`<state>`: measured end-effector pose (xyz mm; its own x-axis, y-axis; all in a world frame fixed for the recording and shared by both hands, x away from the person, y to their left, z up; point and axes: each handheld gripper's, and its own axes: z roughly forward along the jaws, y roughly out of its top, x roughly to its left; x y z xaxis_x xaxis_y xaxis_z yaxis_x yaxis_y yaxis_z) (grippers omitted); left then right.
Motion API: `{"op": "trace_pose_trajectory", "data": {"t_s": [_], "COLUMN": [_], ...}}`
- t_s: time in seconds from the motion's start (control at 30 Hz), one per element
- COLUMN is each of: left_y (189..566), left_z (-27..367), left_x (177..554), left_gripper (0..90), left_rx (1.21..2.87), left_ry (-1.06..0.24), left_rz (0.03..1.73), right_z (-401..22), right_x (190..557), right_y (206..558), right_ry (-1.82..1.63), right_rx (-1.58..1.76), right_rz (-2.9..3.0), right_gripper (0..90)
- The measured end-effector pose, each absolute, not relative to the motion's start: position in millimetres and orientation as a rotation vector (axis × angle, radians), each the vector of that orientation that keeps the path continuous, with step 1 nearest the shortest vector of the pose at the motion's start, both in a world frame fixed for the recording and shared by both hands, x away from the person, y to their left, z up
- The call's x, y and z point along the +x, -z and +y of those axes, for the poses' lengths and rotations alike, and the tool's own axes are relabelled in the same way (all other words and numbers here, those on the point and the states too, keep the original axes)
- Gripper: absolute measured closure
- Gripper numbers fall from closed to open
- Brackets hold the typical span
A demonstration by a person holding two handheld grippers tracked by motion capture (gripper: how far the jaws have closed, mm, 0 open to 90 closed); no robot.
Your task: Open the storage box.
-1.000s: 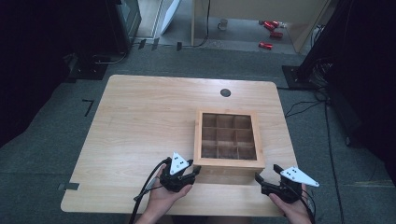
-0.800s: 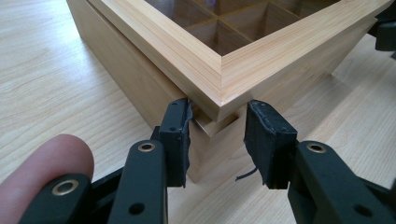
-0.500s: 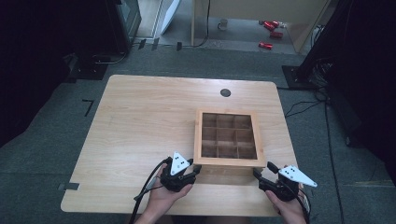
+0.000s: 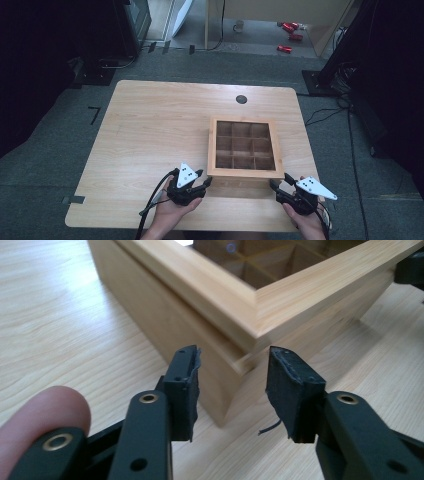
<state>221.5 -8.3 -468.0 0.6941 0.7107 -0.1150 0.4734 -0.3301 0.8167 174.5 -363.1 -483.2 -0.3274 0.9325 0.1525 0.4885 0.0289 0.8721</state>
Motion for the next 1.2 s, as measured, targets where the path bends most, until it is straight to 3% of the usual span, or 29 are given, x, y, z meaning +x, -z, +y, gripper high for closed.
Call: {"op": "trace_pose_trajectory", "data": {"t_s": [0.33, 0.7, 1.2], "left_y": [485.5, 498.0, 506.6], "left_z": [23.0, 79.7, 152.5], "left_x": [222.9, 223.2, 225.2], "left_gripper": [42.5, 31.9, 24.5], "left_rx": [2.013, 2.035, 2.003], "left_ry": [-0.340, -0.443, -0.560], "left_rz": [1.006, 1.143, 1.336], "right_z": [-361.3, -360.0, -357.0], "right_x": [174.4, 176.3, 180.0], "right_y": [481.0, 478.5, 470.3], "right_ry": [-1.249, -1.244, -1.215], "right_rx": [1.436, 1.437, 1.422], "right_rz": [1.829, 1.818, 1.803], "right_gripper": [42.7, 40.6, 39.3]}}
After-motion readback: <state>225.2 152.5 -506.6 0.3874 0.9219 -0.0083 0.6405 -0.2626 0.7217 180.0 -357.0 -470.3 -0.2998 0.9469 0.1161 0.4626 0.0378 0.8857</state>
